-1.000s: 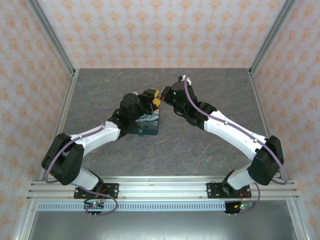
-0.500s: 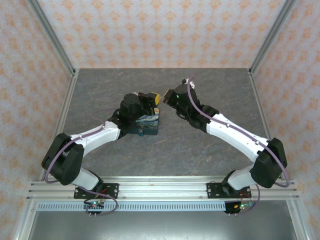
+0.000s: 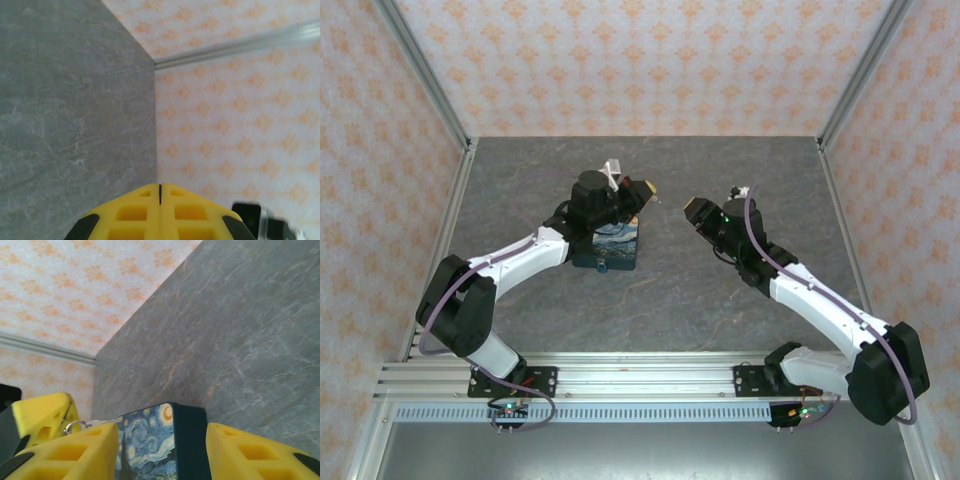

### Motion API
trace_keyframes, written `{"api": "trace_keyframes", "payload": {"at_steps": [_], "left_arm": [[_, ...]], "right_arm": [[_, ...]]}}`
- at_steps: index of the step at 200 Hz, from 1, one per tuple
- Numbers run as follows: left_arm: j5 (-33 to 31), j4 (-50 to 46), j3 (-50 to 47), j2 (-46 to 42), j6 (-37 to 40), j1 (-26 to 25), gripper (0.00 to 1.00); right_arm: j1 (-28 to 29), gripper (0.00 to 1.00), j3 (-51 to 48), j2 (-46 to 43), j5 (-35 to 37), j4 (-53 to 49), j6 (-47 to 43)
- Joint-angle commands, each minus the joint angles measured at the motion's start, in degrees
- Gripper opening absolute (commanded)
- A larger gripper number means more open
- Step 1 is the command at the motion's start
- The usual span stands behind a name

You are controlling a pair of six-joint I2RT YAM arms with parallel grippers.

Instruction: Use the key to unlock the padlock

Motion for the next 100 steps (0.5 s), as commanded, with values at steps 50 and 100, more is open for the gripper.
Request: {"api": "trace_keyframes", "payload": {"at_steps": [50, 100], "left_arm": [[6.0, 8.2, -2.8, -2.6, 11.5, 0.2, 0.0], [1.7, 19.1, -7.3, -2.6, 3.0, 0.0, 0.0]], "right_arm": [[-1.4, 0.47, -1.1, 5.1, -15.7, 29.0, 9.7], [-1.4, 0.44, -2.6, 9.9, -16.9, 39.4, 16.1]]}}
